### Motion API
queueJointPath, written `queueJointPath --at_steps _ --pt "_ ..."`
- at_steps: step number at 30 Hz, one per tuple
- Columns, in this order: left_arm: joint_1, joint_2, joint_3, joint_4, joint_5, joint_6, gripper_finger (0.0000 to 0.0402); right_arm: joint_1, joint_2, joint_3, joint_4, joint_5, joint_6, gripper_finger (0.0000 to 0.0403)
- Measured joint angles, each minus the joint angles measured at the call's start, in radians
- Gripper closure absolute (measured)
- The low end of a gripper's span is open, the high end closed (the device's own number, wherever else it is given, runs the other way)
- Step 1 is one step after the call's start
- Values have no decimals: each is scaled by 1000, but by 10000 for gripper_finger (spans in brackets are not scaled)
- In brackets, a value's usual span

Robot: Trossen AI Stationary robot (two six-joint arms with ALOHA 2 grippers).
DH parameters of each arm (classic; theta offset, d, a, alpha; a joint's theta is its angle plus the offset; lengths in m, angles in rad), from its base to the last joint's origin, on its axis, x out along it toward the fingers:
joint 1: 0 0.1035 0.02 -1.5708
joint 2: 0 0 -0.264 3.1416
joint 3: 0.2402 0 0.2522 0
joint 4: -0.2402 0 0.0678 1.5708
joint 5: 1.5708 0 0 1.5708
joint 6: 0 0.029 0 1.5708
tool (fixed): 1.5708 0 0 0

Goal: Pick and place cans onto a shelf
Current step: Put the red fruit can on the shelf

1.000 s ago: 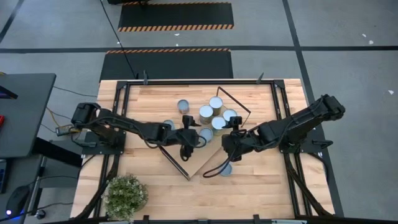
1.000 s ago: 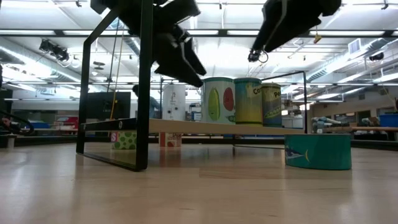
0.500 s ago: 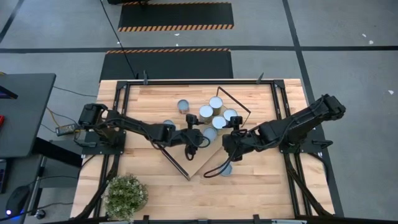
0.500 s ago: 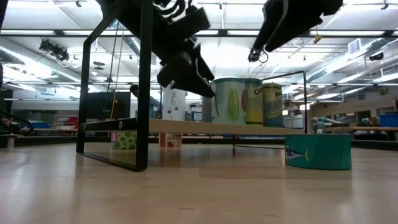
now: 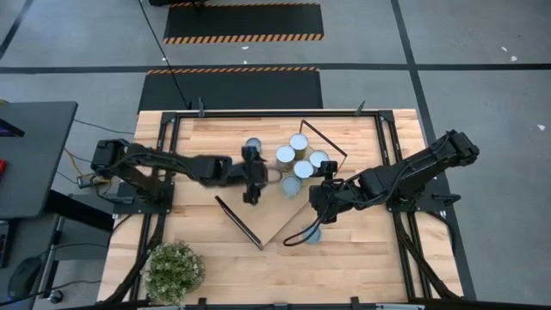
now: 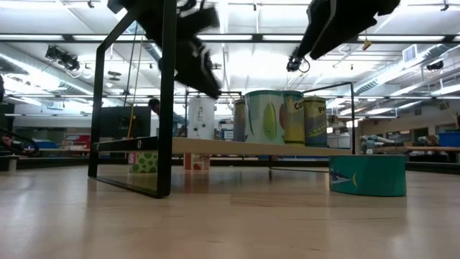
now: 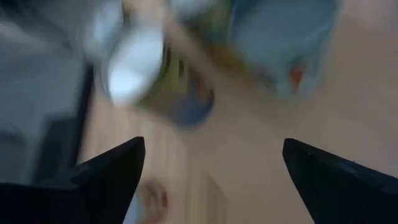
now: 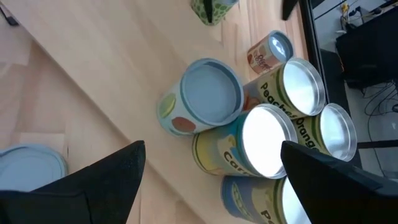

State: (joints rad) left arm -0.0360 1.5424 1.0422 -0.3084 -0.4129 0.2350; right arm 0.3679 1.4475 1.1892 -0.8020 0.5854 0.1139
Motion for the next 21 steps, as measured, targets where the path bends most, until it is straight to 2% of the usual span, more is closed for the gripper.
queueJointPath --at_steps 4,8,15,21 --pt "117 -1 -2 -34 121 -73 15 0 0 0 4 0 -9 21" --pt "228 2 -2 -39 196 -130 15 0 0 0 6 0 -12 21" --pt "371 9 -2 -152 239 -142 15 0 0 0 7 -3 -13 21" --pt "432 82 -4 -172 257 -159 15 0 0 0 39 -3 -47 21"
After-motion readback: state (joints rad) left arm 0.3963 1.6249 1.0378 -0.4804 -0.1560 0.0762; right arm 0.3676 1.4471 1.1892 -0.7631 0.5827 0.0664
